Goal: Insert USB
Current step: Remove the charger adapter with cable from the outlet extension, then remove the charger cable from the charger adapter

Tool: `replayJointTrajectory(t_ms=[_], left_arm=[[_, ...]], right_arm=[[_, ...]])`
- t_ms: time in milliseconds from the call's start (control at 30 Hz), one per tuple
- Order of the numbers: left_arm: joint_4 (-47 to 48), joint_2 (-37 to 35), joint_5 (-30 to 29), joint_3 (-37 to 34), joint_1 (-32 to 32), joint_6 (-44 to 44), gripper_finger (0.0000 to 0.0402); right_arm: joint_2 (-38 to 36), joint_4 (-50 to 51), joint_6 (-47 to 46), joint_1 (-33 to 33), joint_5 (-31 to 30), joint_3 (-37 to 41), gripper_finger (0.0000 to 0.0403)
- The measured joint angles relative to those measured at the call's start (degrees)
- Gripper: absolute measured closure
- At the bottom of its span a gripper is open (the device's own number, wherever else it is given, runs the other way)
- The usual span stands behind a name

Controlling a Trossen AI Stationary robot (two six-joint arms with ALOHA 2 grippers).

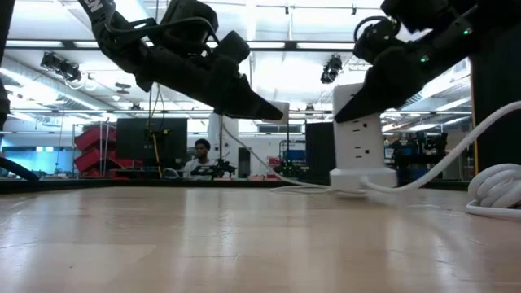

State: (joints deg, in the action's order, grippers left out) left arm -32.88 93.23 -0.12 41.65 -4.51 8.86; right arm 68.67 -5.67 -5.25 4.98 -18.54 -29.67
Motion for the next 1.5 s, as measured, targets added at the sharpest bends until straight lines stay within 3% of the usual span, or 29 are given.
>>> replayJointTrajectory(t_ms=[267,533,867,1167,1300,1500], left_arm=[[0.06,0.0,0.07,0.0,0.0,0.0,0.028],[0.5,0.0,0.11,0.02,0.0,0.02,0.028],[0.29,0.0,0.2,0.04,0.0,0.04,0.028],[1.05,0.02,0.2,0.07,0.0,0.24,0.028],[0.77,0.03,0.18,0.07,0.01,0.91,0.028],[-2.69,0.04,0.04,0.07,1.44,4.58,0.028]], right_arm=[[-1.51,7.98,-4.78,0.69,-5.75,-0.06,0.0132],[-1.55,8.49,-5.55,0.9,-6.21,-0.13,0.0137],[-1.46,8.55,-9.09,0.8,-8.48,-0.04,0.0071],[-7.66,8.2,-8.18,1.56,-8.62,-0.02,0.0086],[-9.6,3.67,-8.01,2.97,-8.29,0.0,0.0093],[-6.15,-12.35,-6.82,3.67,-5.43,0.0,0.0093]])
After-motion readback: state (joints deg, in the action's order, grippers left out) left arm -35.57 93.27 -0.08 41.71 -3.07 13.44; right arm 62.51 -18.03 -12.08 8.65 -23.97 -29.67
